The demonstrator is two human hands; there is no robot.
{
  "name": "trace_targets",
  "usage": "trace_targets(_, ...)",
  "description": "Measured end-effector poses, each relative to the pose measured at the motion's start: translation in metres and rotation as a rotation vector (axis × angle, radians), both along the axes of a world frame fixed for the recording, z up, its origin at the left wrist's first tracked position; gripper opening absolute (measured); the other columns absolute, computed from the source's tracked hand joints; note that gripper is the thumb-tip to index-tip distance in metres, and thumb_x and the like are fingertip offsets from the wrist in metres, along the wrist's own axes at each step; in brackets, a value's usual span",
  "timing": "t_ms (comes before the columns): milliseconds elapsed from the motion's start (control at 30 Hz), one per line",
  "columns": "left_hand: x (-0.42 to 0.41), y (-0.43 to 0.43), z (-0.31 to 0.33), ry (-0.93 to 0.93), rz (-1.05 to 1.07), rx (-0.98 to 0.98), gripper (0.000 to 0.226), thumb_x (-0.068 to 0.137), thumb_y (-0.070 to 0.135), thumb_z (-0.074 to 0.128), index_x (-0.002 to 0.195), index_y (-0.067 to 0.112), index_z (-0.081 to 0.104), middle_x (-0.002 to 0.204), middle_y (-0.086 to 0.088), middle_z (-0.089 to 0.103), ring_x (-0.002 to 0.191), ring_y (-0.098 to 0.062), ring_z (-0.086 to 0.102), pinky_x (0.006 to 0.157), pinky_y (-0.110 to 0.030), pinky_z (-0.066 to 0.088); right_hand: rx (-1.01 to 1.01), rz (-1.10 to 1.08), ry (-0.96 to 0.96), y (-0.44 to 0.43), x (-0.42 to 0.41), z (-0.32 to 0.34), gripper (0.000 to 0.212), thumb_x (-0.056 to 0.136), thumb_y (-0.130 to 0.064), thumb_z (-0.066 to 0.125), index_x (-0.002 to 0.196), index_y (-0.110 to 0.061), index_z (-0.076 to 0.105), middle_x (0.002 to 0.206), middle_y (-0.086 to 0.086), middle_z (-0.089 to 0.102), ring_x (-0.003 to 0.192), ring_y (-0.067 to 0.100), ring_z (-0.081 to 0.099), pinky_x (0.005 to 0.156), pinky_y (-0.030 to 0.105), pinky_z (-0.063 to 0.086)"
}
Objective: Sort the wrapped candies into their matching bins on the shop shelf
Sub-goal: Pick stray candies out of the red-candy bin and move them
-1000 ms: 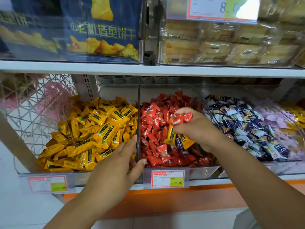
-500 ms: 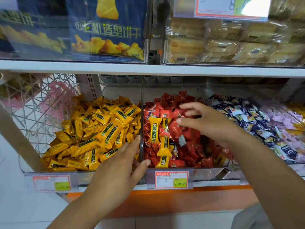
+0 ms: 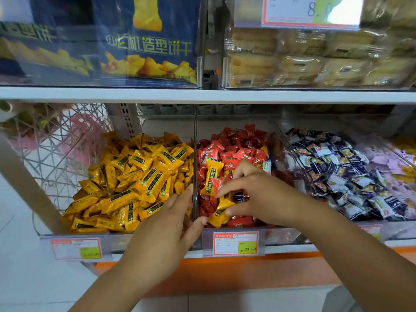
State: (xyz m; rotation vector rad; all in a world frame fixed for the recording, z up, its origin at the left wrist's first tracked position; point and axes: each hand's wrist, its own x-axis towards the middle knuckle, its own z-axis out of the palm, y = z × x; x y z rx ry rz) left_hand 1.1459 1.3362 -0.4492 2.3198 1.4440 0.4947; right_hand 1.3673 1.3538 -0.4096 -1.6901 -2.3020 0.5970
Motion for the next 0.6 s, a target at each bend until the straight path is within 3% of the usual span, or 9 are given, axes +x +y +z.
trace_targets(167, 0.000, 0.001, -0.001, -0.001, -0.005, -0.008, 0.077, 0.077, 0.069, 0.018, 0.150, 0.043, 0.011, 0.112, 0.026, 0.038, 0.085, 0.007, 0.052, 0.058, -0.015, 0.036, 0.016, -0.125, 0.098, 0.002, 0.020, 0.023, 0.020, 0.083, -0.049, 0.067, 0.096, -0.036, 0.061, 0.105, -0.016, 0.050, 0.094, -0.002, 0.050, 0.083, 0.022, 0.044)
trace_targets(267, 0.000, 0.002, -0.001, -0.005, 0.007, 0.005, 0.070, 0.085, 0.066, 0.026, 0.150, 0.044, 0.011, 0.116, 0.026, 0.040, 0.088, 0.006, 0.053, 0.060, -0.016, 0.038, 0.056, -0.270, 0.243, 0.010, 0.016, 0.018, 0.018, 0.091, -0.040, 0.057, 0.089, -0.023, 0.053, 0.089, 0.003, 0.063, 0.082, 0.020, 0.061, 0.075, 0.039, 0.051)
trace_targets(333, 0.000, 0.001, -0.001, 0.000, 0.022, 0.004, 0.068, 0.090, 0.062, 0.032, 0.151, 0.043, 0.009, 0.114, 0.026, 0.037, 0.084, 0.006, 0.051, 0.058, -0.016, 0.036, 0.037, -0.304, 0.312, 0.014, 0.001, 0.010, 0.019, 0.094, -0.035, 0.051, 0.089, -0.016, 0.052, 0.079, 0.005, 0.061, 0.072, 0.023, 0.058, 0.069, 0.040, 0.048)
trace_targets(400, 0.000, 0.000, -0.002, 0.002, 0.024, 0.001, 0.068, 0.091, 0.060, 0.033, 0.151, 0.042, 0.007, 0.113, 0.027, 0.034, 0.081, 0.008, 0.049, 0.057, -0.015, 0.035, 0.053, -0.295, 0.231, 0.017, -0.018, 0.003, 0.031, 0.094, -0.046, 0.051, 0.096, -0.015, 0.053, 0.079, -0.002, 0.058, 0.073, 0.017, 0.055, 0.064, 0.033, 0.042)
trace_targets(500, 0.001, 0.001, -0.001, 0.004, 0.019, 0.004, 0.067, 0.091, 0.061, 0.033, 0.151, 0.042, 0.008, 0.115, 0.027, 0.035, 0.082, 0.010, 0.049, 0.056, -0.015, 0.035, 0.156, -0.377, -0.032, 0.027, -0.037, -0.012, 0.071, 0.083, -0.069, 0.053, 0.130, -0.016, 0.051, 0.115, 0.001, 0.064, 0.108, 0.023, 0.059, 0.080, 0.035, 0.048)
trace_targets(533, 0.001, 0.001, -0.001, 0.005, 0.016, 0.006, 0.068, 0.090, 0.061, 0.032, 0.151, 0.042, 0.008, 0.116, 0.027, 0.037, 0.083, 0.009, 0.049, 0.057, -0.014, 0.035, 0.199, -0.398, -0.046, 0.030, -0.040, -0.016, 0.067, 0.082, -0.067, 0.056, 0.125, -0.016, 0.054, 0.106, 0.001, 0.066, 0.103, 0.023, 0.061, 0.077, 0.034, 0.049)
trace_targets(600, 0.000, 0.001, -0.001, -0.004, 0.010, 0.002, 0.068, 0.090, 0.061, 0.032, 0.151, 0.042, 0.008, 0.117, 0.028, 0.038, 0.087, 0.008, 0.050, 0.059, -0.014, 0.036, 0.200, -0.390, 0.075, 0.035, -0.038, -0.015, 0.039, 0.082, -0.055, 0.064, 0.099, -0.020, 0.060, 0.080, -0.004, 0.059, 0.081, 0.020, 0.059, 0.063, 0.032, 0.044)
